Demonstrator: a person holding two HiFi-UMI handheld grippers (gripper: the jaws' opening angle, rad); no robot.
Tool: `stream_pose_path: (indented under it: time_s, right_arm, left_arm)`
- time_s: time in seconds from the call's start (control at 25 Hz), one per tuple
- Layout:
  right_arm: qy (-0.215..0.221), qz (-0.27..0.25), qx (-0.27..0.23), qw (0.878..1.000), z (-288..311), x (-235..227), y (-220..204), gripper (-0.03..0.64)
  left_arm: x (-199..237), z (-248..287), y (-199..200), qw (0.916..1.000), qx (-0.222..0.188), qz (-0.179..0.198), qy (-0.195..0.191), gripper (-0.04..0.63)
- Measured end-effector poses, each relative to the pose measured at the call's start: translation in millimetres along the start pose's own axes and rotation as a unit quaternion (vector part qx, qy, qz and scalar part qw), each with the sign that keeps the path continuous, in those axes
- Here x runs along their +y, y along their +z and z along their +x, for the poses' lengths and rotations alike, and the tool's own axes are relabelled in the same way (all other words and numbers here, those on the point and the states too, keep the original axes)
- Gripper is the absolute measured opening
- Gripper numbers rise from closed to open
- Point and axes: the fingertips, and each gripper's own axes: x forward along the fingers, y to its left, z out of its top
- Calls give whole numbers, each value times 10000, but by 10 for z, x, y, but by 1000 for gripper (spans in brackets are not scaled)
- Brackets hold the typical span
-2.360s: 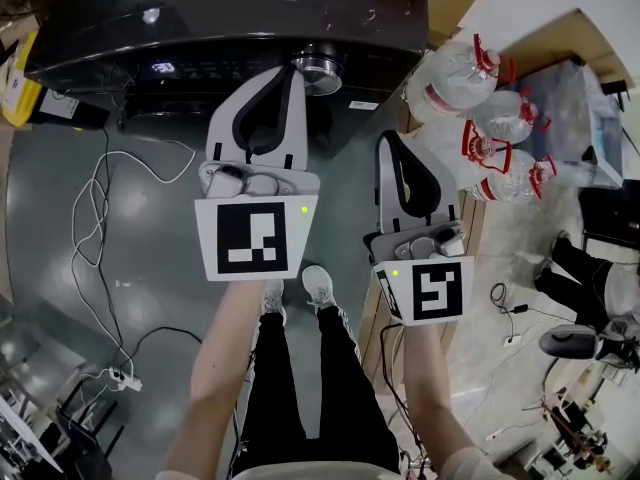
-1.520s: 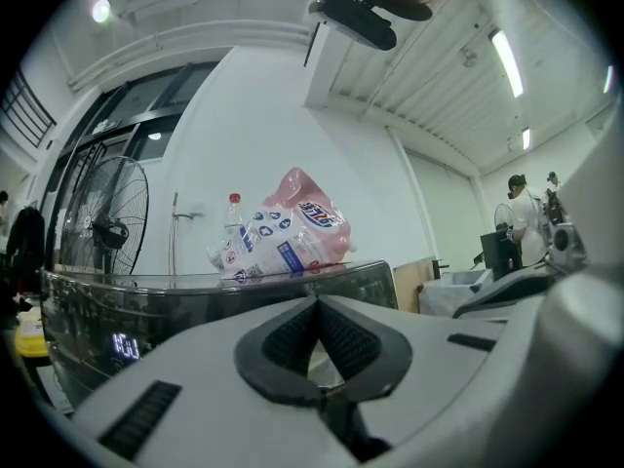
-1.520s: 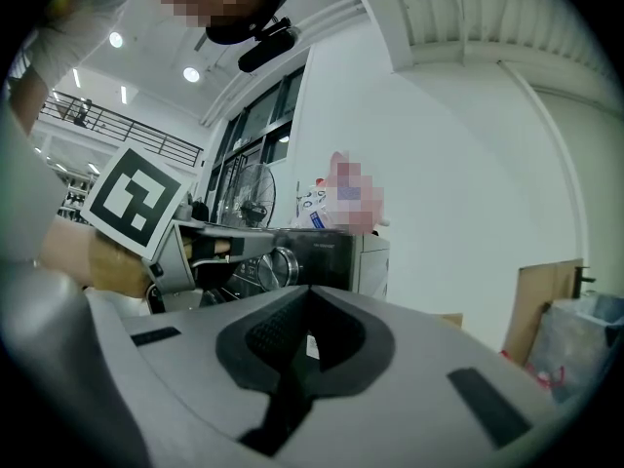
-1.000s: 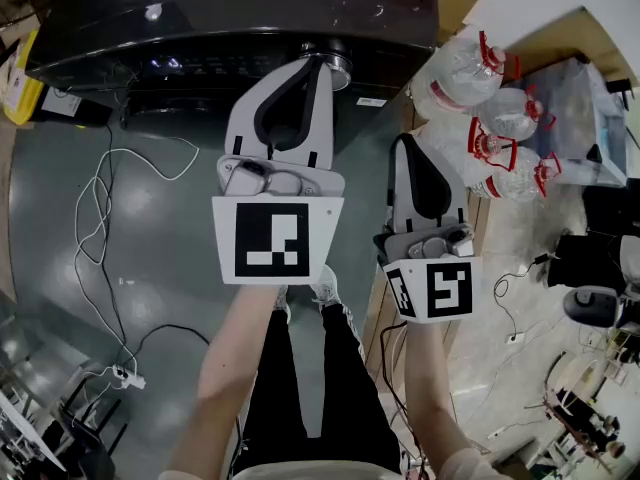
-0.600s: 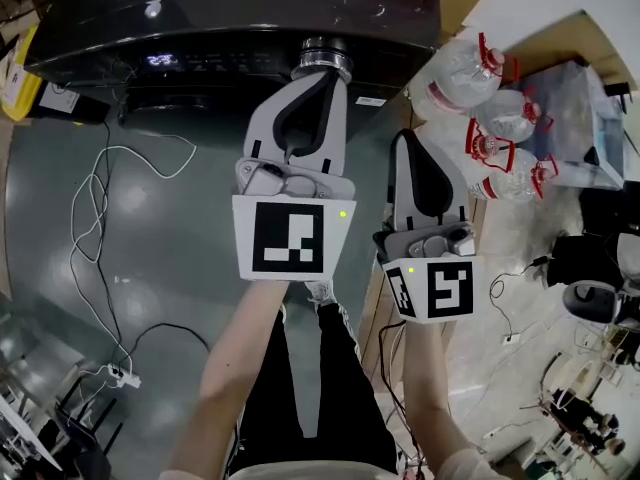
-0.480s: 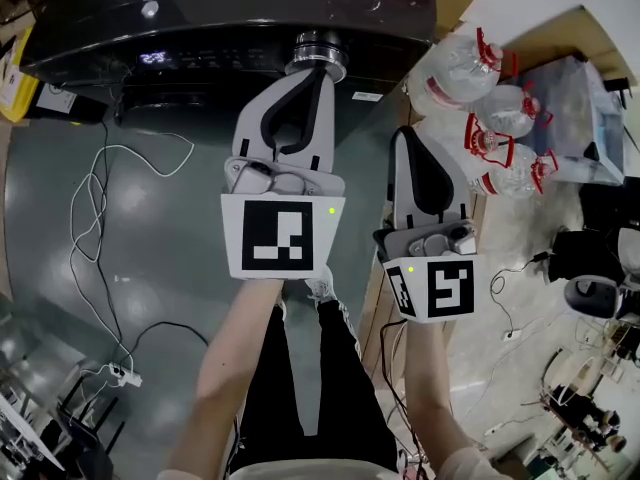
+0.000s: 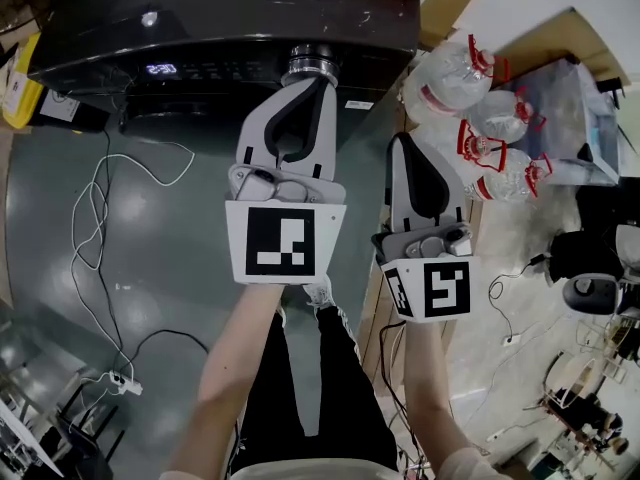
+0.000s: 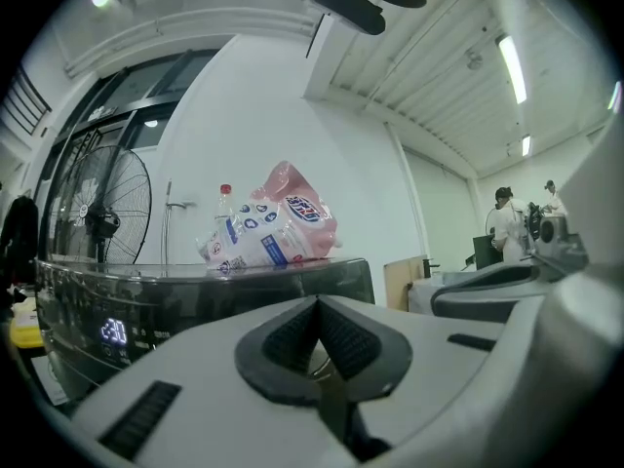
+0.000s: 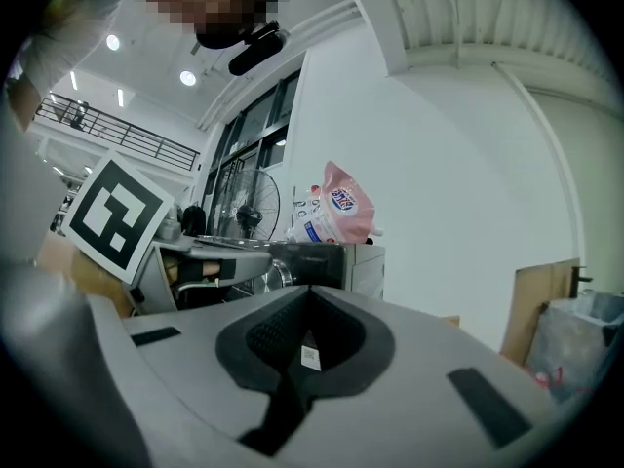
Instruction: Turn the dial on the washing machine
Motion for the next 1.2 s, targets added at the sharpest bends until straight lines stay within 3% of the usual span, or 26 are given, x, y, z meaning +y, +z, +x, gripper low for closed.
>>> stream_pose_path:
  time_s: [0.16, 0.48, 0.68, 0.96, 1.2]
  right_arm:
    - [-20, -50, -91, 9999, -34, 4, 317, 3]
    - [320, -472, -559, 9968, 147, 303, 1532, 3]
    - [401, -615, -576, 9956, 38, 540, 2276, 3]
    - [569, -562, -617, 9949, -340, 858, 2860, 3]
    - [1178, -535, -552, 9901, -790, 1425, 2771, 3]
  left_arm:
    - [75, -128, 335, 9999, -136, 30, 59, -2]
    - [601, -564, 1578, 9955, -769, -4, 560, -2]
    - [915, -1119, 2206, 9935, -763, 40, 839, -2]
    - [1149, -2113, 2563, 9860, -783, 10, 1475, -2]
    - [1045, -2762, 2423, 9823, -661, 158, 1748, -2]
